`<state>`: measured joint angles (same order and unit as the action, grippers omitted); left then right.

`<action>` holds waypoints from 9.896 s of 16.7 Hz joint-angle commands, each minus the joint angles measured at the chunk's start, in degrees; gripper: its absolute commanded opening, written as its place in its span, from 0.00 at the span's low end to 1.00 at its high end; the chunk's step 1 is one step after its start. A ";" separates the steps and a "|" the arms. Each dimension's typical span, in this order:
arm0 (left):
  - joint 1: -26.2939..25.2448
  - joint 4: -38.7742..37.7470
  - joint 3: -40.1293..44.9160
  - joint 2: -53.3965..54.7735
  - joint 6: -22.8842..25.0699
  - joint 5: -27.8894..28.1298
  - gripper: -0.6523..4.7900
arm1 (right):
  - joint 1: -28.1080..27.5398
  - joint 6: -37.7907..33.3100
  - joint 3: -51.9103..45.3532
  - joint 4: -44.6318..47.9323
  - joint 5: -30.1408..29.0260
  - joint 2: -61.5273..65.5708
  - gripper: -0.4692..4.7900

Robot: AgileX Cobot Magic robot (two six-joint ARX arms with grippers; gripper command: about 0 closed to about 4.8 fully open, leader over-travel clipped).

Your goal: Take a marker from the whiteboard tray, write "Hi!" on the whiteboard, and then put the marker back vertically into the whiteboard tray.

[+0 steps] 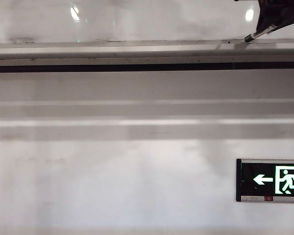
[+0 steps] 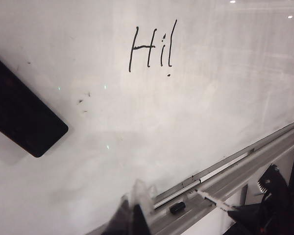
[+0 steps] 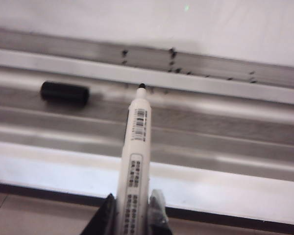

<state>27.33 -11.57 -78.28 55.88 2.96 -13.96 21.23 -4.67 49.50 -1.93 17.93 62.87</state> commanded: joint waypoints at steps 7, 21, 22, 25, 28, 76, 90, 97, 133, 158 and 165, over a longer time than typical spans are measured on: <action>0.02 0.48 -0.17 -0.11 -0.17 -0.44 0.11 | -1.42 -1.44 6.38 -5.20 -3.15 3.43 0.09; 0.02 0.52 -0.17 -0.11 -0.17 -0.44 0.11 | -2.80 -2.86 8.74 -4.92 -4.66 6.91 0.09; 0.02 0.52 -0.17 -0.11 -0.17 -0.44 0.11 | -2.82 -2.86 8.74 -4.20 -4.66 7.23 0.09; 0.02 0.50 -0.17 -0.11 -0.17 -0.44 0.11 | -2.82 -2.86 8.74 -3.04 -4.79 8.04 0.09; 0.02 0.50 -0.17 -0.11 -0.17 -0.42 0.11 | -2.82 -2.86 8.74 -2.21 -4.76 8.52 0.09; 0.02 0.09 -0.11 -0.04 -0.02 -0.26 0.11 | 1.60 2.01 25.42 3.06 -16.57 -1.27 0.08; 0.02 -8.92 5.88 -10.73 2.60 6.69 0.11 | 3.26 14.27 23.78 -14.60 -16.26 -18.21 0.08; 0.02 -5.42 28.92 -31.67 2.54 9.90 0.11 | 3.13 13.64 -4.96 -13.46 -15.65 -41.77 0.08; -22.18 9.92 77.88 -55.71 -2.12 12.61 0.11 | 3.19 8.96 -30.32 -16.50 -10.34 -62.73 0.08; -22.18 9.92 77.88 -55.71 -2.12 12.24 0.11 | -18.47 1.27 -49.03 4.81 -10.16 -62.75 0.08; -22.18 9.94 77.88 -55.71 -2.12 12.24 0.11 | -18.51 1.46 -49.00 4.90 -10.12 -62.75 0.08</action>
<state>5.13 -2.37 -0.38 0.23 0.56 -1.50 2.76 -3.18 0.36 2.46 7.86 0.21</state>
